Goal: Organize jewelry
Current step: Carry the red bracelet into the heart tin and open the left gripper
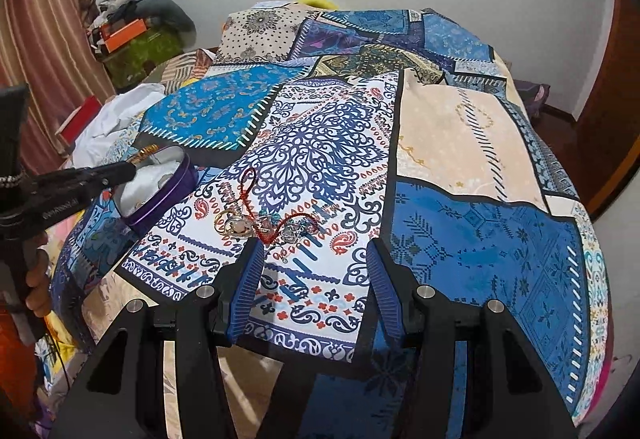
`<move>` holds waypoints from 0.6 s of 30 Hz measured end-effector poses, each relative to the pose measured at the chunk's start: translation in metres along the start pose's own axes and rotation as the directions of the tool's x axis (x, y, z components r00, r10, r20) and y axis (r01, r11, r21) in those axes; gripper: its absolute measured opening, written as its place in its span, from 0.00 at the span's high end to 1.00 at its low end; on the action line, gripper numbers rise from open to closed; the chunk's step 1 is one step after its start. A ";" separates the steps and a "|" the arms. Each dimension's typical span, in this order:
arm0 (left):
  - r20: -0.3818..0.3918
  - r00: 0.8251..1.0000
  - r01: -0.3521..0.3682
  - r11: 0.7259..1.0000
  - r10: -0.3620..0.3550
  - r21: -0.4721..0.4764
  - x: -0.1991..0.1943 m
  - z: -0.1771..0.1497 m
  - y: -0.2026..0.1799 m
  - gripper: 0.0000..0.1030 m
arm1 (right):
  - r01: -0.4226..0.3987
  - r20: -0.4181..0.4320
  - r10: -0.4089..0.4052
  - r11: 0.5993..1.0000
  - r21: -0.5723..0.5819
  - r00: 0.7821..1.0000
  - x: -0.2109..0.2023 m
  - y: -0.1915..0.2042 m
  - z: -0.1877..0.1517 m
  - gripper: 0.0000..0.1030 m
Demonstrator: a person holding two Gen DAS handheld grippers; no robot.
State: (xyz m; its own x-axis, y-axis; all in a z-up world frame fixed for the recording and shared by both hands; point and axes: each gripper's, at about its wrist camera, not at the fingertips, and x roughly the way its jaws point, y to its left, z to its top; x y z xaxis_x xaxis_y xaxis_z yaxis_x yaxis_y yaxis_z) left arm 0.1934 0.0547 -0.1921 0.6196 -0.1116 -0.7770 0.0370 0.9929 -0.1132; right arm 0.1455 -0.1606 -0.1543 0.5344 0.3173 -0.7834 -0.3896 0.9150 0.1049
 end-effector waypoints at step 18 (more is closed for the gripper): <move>0.058 0.995 0.078 0.992 -0.084 0.099 -0.020 0.010 -0.051 0.59 | -0.086 -0.026 0.086 0.996 -0.013 0.996 0.019 0.008 0.004 0.86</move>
State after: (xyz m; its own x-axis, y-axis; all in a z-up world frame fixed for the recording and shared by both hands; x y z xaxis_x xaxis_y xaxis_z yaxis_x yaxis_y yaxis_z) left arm 0.1865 0.0071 -0.1646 0.6590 -0.1916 -0.7273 0.1627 0.9804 -0.1109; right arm 0.1555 -0.1461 -0.1665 0.4791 0.3881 -0.7873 -0.4440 0.8809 0.1641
